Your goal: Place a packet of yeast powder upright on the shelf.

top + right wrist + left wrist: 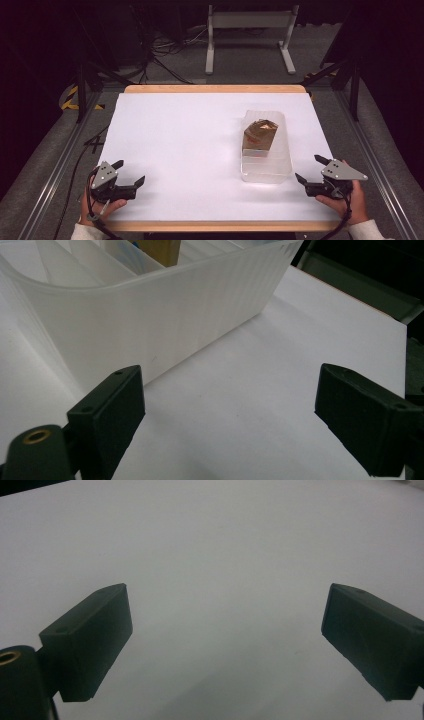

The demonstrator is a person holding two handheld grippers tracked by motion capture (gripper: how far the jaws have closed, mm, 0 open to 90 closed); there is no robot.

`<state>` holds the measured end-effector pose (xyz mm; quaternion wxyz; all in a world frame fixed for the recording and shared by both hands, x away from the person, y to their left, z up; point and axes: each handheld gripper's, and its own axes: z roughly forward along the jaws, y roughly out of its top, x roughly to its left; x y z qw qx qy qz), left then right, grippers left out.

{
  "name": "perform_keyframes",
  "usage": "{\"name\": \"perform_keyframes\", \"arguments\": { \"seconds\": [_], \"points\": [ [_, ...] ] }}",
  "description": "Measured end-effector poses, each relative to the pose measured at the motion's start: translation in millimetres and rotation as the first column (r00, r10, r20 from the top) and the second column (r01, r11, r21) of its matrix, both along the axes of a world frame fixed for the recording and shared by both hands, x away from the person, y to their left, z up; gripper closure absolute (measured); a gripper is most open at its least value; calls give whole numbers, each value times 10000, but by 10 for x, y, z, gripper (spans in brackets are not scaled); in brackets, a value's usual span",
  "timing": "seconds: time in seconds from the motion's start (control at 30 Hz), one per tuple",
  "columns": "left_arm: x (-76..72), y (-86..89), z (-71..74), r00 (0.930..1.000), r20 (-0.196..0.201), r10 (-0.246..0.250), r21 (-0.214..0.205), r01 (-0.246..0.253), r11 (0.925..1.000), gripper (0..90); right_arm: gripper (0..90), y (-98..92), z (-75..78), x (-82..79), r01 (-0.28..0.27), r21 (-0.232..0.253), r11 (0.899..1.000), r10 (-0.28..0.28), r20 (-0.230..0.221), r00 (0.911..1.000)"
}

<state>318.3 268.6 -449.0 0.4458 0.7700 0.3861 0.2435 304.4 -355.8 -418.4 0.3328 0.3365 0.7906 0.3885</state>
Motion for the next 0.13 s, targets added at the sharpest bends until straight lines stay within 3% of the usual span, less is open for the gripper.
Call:
{"name": "perform_keyframes", "arguments": {
  "seconds": [0.13],
  "points": [
    [7,-14,-1,10000,16,-13,31,13,10000,68,131,-12,1,-1,51,52,10000,-51,0,10000]
  ]
}}
